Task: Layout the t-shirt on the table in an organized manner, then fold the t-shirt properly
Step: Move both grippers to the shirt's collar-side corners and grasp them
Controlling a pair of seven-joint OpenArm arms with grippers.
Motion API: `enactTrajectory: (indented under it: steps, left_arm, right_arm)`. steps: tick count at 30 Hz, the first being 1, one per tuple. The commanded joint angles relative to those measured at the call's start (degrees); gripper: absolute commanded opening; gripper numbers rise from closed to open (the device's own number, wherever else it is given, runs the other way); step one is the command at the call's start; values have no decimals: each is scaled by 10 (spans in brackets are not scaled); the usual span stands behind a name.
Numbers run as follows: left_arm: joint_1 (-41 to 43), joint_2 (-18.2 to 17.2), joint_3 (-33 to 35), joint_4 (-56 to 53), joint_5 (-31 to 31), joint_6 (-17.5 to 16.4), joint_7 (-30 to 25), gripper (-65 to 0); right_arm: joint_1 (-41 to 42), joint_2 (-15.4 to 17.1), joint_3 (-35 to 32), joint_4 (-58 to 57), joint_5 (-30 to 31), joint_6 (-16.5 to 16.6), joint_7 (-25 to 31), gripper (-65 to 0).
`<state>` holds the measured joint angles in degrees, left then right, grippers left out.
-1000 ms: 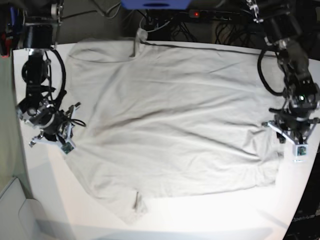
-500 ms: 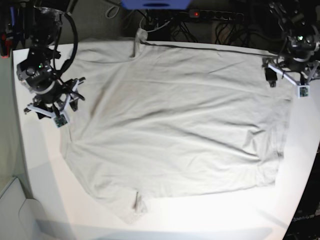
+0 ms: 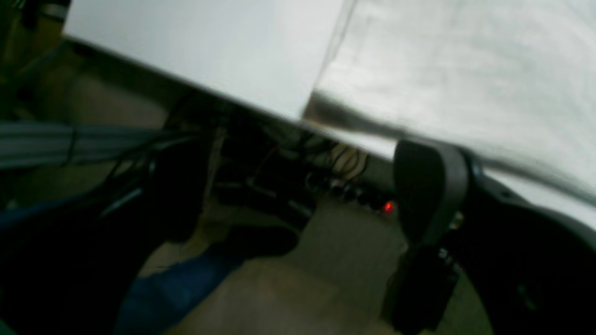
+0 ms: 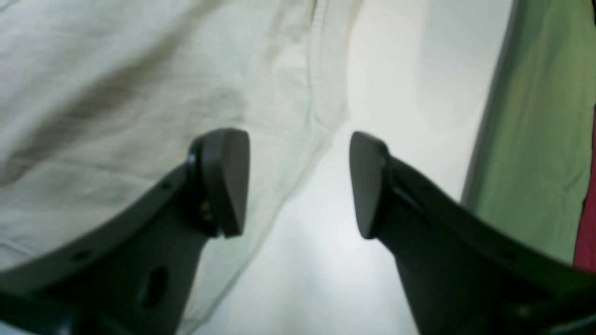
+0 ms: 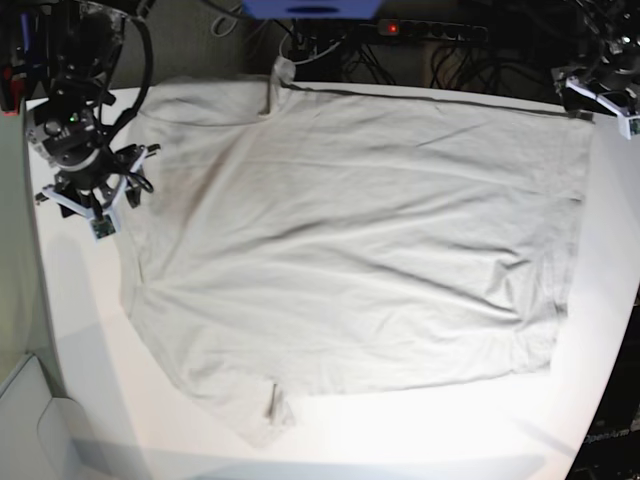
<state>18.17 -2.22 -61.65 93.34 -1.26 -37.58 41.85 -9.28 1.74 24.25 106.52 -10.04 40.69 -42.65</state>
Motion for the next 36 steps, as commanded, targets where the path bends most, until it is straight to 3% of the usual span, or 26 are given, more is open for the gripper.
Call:
enactTrajectory:
  steps: [1, 18, 21, 26, 28, 33, 36]
  left_arm:
    - [0, -9, -2, 6, -7, -3, -13, -38]
    - [-58, -23, 0, -43, -2, 2, -16, -45]
    - [-63, -27, 12, -63, -2, 2, -16, -141]
    - [-63, -35, 38, -72, -2, 4, -16, -389]
    - [-63, -36, 38, -74, -2, 4, -16, -453]
    - [-63, -36, 39, -75, -2, 4, -16, -454]
    - [-62, -35, 39, -75, -2, 3, -16, -502]
  right_arm:
    - [4, 3, 1, 11, 6, -7, 11, -298]
    - [-3, 3, 1, 11, 6, -7, 11, -298]
    - [-3, 5, 2, 11, 5, -7, 11, -298]
    - [-3, 7, 2, 11, 4, -7, 11, -298]
    - [-2, 7, 2, 11, 4, -7, 11, -298]
    - [0, 7, 2, 11, 4, -7, 11, -298]
    - [2, 7, 2, 11, 4, -7, 11, -298]
